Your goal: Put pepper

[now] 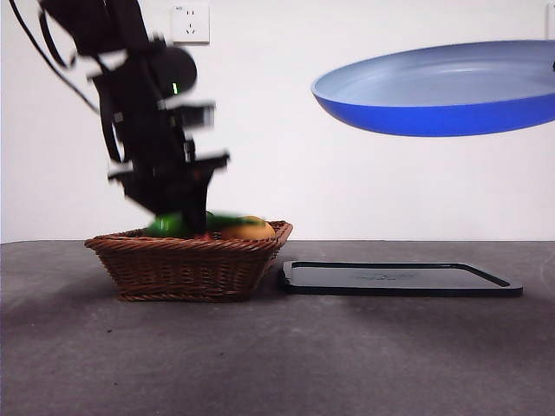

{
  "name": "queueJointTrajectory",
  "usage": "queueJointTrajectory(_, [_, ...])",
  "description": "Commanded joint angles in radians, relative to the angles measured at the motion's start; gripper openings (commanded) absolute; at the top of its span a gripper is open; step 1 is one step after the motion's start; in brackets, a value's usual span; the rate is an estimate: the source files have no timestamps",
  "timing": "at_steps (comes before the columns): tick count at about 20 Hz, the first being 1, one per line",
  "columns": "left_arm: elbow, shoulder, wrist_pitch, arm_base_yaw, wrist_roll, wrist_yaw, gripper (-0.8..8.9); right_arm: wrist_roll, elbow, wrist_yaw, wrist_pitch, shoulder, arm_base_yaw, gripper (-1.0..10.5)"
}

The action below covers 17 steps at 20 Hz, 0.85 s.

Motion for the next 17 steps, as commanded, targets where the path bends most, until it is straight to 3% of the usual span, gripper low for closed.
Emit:
queueJointTrajectory(1, [0.018, -0.065, -0.015, -0.012, -0.008, 0.045, 1.22, 0.024, 0.021, -0.004, 0.014, 0.048, 0.000, 0.1])
queueJointTrajectory(7, [0.018, -0.262, -0.086, -0.063, -0.038, 0.262, 1.22, 0.109, 0.021, -0.016, 0.099, 0.266, 0.005, 0.1])
queueJointTrajectory(9, [0.018, -0.274, -0.097, -0.104, -0.038, 0.292, 1.22, 0.137, 0.021, -0.070, 0.131, 0.345, 0.019, 0.1])
queueJointTrajectory(11, [0.018, -0.266, -0.106, -0.151, -0.037, 0.284, 1.22, 0.163, 0.021, -0.116, 0.161, 0.402, 0.033, 0.1])
queueJointTrajectory(14, [0.018, -0.229, -0.092, -0.233, -0.031, 0.273, 1.22, 0.200, 0.021, -0.118, 0.197, 0.443, 0.075, 0.1])
queueJointTrajectory(17, [0.018, -0.159, -0.092, -0.282, -0.011, 0.172, 1.23, 0.206, 0.021, -0.117, 0.208, 0.443, 0.104, 0.1])
